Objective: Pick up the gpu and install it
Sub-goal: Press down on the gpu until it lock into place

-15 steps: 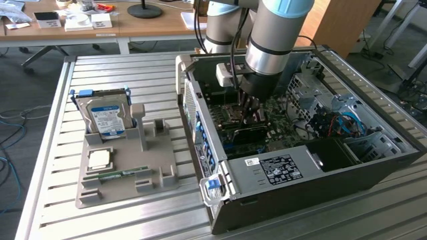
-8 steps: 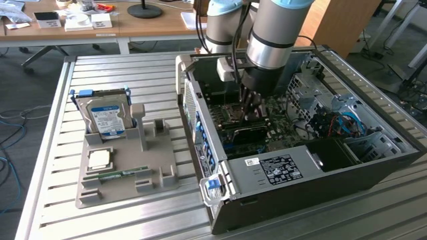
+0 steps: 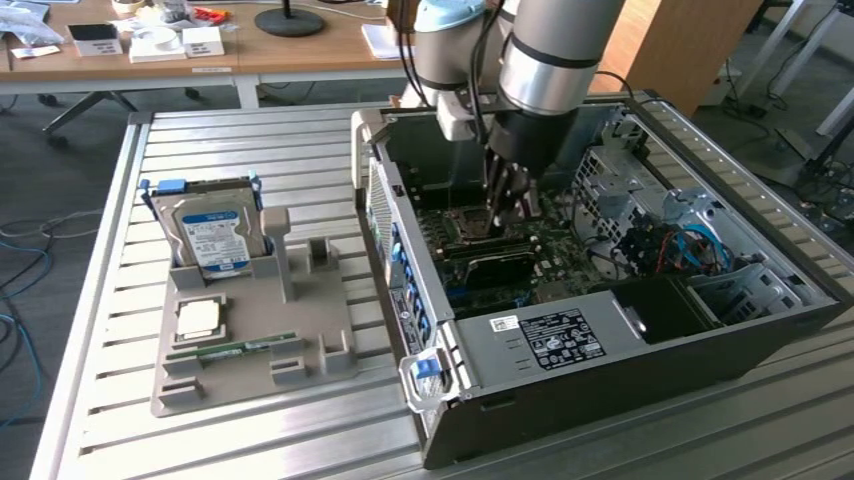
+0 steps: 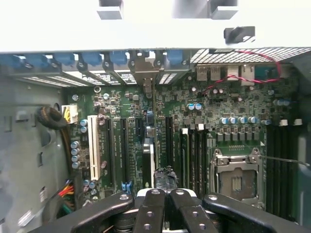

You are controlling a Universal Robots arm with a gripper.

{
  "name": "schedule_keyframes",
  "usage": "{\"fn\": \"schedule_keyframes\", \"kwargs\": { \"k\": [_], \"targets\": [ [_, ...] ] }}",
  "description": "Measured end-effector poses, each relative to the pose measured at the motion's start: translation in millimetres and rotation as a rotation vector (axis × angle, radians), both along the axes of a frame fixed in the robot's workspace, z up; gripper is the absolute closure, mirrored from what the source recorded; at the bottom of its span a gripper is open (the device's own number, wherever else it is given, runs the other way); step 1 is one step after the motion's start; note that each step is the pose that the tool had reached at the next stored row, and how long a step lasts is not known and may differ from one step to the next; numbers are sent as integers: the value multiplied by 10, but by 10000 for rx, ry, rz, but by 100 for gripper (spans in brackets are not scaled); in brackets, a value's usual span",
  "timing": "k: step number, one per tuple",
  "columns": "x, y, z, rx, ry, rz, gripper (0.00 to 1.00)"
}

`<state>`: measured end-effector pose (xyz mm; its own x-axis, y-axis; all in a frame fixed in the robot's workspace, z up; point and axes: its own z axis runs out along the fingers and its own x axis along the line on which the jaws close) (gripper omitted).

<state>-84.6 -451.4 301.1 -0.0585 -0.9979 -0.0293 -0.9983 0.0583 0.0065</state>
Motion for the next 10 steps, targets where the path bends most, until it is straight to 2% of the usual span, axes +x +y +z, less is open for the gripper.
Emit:
{"fn": "schedule_keyframes", "kwargs": {
  "k": [5,10],
  "targets": [
    [0,0,147,0,0,0,89],
    [0,0,249,1,0,0,89]
  ]
}}
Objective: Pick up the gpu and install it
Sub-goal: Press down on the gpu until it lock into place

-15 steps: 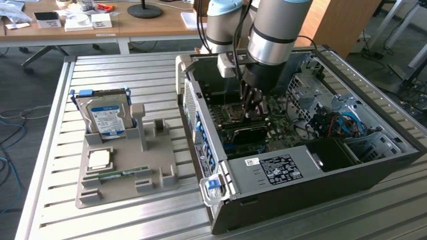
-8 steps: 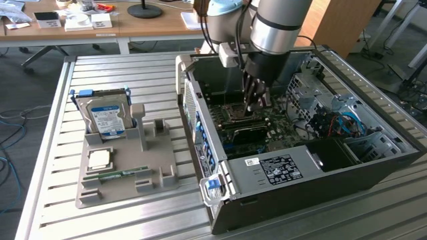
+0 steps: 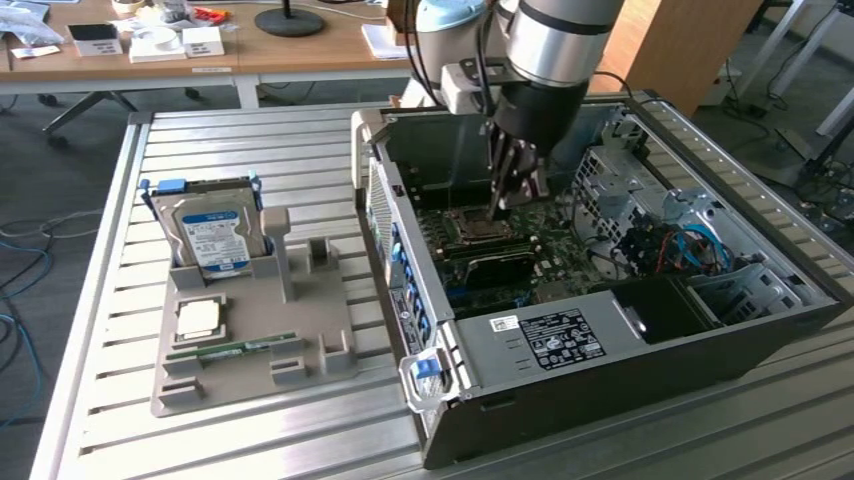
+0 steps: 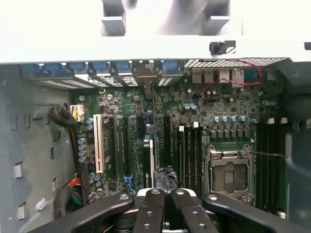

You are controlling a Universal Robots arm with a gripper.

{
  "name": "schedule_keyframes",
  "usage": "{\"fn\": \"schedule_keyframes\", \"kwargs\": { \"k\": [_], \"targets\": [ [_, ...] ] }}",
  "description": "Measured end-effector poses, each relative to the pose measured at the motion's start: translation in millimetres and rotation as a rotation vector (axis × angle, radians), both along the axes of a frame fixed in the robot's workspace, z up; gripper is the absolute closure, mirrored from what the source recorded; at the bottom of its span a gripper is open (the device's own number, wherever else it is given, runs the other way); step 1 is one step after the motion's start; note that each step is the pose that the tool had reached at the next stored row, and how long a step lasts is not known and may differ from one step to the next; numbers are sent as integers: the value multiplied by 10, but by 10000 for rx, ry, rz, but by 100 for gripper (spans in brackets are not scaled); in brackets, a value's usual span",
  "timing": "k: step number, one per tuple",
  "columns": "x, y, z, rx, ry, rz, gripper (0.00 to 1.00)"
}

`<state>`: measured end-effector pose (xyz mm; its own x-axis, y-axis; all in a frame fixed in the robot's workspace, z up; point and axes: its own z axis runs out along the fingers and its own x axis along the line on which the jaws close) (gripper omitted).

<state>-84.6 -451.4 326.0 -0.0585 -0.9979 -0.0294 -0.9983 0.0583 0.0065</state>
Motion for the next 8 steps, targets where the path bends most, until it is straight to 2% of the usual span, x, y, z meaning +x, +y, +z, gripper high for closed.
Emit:
{"fn": "schedule_keyframes", "kwargs": {
  "k": [8],
  "targets": [
    [0,0,64,-1,1,0,89]
  ]
}}
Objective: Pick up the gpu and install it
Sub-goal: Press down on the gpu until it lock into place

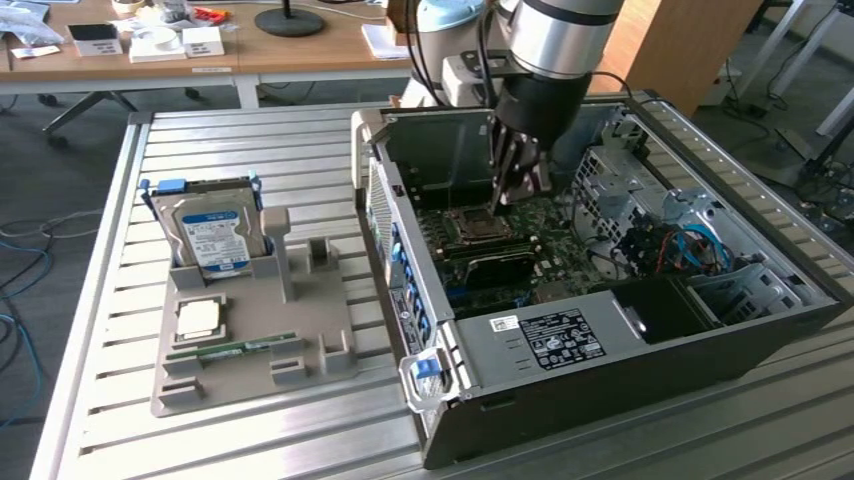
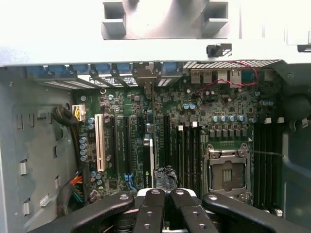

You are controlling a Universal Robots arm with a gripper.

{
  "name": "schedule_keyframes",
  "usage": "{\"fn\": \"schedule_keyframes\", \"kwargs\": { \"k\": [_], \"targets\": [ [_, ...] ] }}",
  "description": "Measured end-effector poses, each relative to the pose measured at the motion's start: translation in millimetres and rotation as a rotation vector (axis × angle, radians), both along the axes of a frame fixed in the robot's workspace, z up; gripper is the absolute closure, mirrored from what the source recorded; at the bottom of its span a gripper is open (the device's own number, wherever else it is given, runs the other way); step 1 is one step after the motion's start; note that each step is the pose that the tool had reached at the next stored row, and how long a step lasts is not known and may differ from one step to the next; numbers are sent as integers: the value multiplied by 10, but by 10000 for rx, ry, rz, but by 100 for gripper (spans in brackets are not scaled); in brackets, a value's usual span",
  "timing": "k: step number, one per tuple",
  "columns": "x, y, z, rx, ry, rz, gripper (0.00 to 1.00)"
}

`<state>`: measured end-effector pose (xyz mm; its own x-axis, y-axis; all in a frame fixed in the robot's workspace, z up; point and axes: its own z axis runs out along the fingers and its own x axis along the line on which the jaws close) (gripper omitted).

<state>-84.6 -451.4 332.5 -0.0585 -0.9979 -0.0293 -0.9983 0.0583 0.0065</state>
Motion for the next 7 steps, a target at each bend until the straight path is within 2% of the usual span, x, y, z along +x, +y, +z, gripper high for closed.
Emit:
{"fn": "schedule_keyframes", "kwargs": {
  "k": [7],
  "targets": [
    [0,0,7,0,0,0,89]
  ]
}}
